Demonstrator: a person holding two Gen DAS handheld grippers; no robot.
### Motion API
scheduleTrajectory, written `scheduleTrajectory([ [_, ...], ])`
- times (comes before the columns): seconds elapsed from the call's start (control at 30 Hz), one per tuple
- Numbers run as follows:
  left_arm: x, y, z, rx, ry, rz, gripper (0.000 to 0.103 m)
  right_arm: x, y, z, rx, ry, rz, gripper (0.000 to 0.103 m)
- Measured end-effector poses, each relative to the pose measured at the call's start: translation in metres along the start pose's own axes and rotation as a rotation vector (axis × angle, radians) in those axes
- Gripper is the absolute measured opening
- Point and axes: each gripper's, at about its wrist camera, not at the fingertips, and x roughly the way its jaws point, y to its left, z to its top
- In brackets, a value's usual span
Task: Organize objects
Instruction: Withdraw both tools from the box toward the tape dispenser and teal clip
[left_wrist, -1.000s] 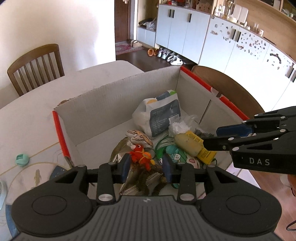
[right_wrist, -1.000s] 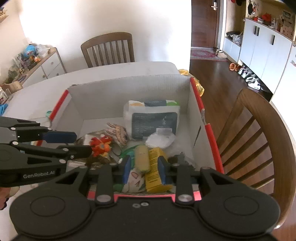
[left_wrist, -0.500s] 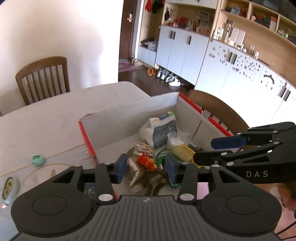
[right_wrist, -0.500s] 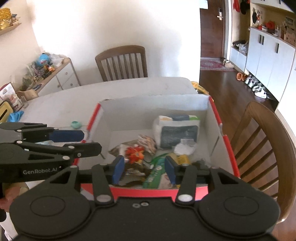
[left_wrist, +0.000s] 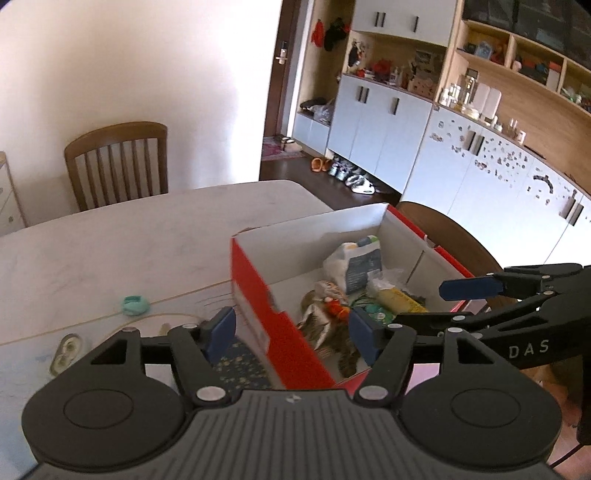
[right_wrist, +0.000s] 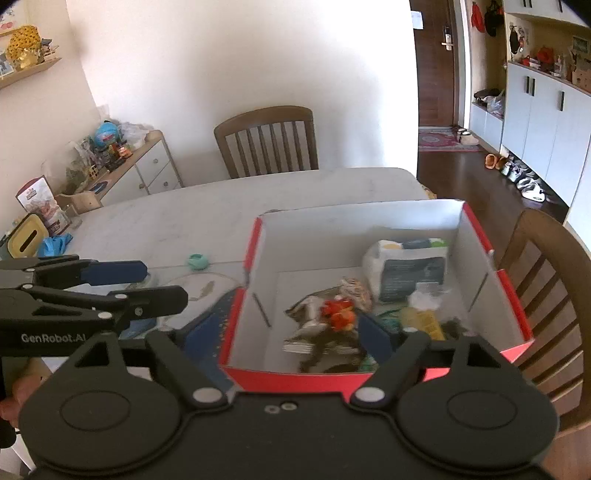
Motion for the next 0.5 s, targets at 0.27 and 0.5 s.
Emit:
scheduleTrajectory([
  [0.27, -0.02, 0.036, -0.012, -0.045, -0.026, 0.031, 0.084, 0.006, 0.033, -0.001, -0.013, -0.011, -0.004, 0.097],
  [0.5, -0.035, 0.072, -0.024, -0.085, -0.035, 0.054, 0.097, 0.016, 0.06, 0.003, -0.033, -0.002, -0.006, 0.099],
])
